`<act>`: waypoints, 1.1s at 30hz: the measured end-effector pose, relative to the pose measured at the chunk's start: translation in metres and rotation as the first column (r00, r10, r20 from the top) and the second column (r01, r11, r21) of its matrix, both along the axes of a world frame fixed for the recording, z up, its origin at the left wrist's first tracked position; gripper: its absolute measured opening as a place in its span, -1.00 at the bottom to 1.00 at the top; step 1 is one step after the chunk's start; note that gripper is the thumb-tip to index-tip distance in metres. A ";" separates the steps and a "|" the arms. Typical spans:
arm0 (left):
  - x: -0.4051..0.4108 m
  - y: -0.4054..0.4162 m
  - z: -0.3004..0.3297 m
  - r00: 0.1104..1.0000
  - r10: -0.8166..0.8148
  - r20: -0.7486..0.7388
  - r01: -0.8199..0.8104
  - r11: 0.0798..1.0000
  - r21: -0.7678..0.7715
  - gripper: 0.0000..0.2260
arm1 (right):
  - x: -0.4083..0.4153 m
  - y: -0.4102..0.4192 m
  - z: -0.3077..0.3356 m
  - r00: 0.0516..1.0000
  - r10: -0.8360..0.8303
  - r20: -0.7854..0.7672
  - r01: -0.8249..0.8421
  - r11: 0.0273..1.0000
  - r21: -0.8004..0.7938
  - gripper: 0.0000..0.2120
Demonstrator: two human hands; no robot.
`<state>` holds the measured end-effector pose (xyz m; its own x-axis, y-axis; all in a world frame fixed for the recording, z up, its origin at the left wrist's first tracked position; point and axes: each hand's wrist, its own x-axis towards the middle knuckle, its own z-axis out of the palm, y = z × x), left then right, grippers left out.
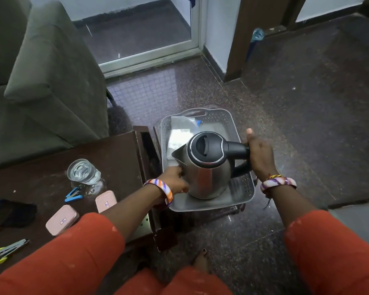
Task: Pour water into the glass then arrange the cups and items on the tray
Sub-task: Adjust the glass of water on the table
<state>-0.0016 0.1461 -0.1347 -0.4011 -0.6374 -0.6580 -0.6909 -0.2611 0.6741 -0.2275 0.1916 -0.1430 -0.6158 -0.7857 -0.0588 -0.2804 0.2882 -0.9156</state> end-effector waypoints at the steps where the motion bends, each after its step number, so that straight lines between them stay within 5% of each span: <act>1: -0.002 0.001 0.000 1.000 0.004 0.023 -0.003 1.000 -0.013 -0.65 | 0.000 0.001 0.000 1.000 0.004 -0.017 -0.004 1.000 0.006 -0.37; 6: -0.001 -0.009 0.003 0.992 -0.048 0.120 0.058 0.995 -0.081 -0.79 | 0.007 0.003 0.016 0.987 0.016 -0.163 -0.013 1.000 0.023 -0.67; 10: 0.020 -0.026 0.011 0.984 -0.103 0.142 0.111 0.993 -0.049 -0.92 | 0.033 0.005 0.042 0.887 0.013 -0.461 -0.032 0.999 -0.033 -0.83; 15: 0.055 -0.038 0.018 0.995 -0.046 0.086 0.051 0.997 -0.057 -0.90 | 0.085 -0.009 0.085 0.750 0.079 -0.657 -0.279 0.938 -0.204 -0.88; 21: 0.128 -0.041 0.017 0.989 0.145 0.016 -0.145 0.989 -0.031 -0.82 | 0.177 -0.042 0.103 0.619 0.317 -0.719 -0.591 0.790 -0.161 -0.88; 29: 0.278 -0.061 -0.006 0.931 0.338 0.138 -0.338 0.941 -0.025 -0.86 | 0.323 -0.103 0.050 0.409 0.792 -0.452 -0.824 0.534 0.190 -0.78; 33: 0.342 -0.077 -0.028 0.878 0.453 0.158 -0.470 0.877 0.098 -0.85 | 0.393 -0.148 -0.003 0.571 0.817 -0.074 -0.742 0.553 0.379 -0.65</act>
<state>0.3405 0.0687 -0.1629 0.0096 -0.6353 -0.7722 -0.5471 -0.6498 0.5277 0.1653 0.0437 -0.1457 0.2105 -0.9284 -0.3062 -0.6949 0.0782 -0.7148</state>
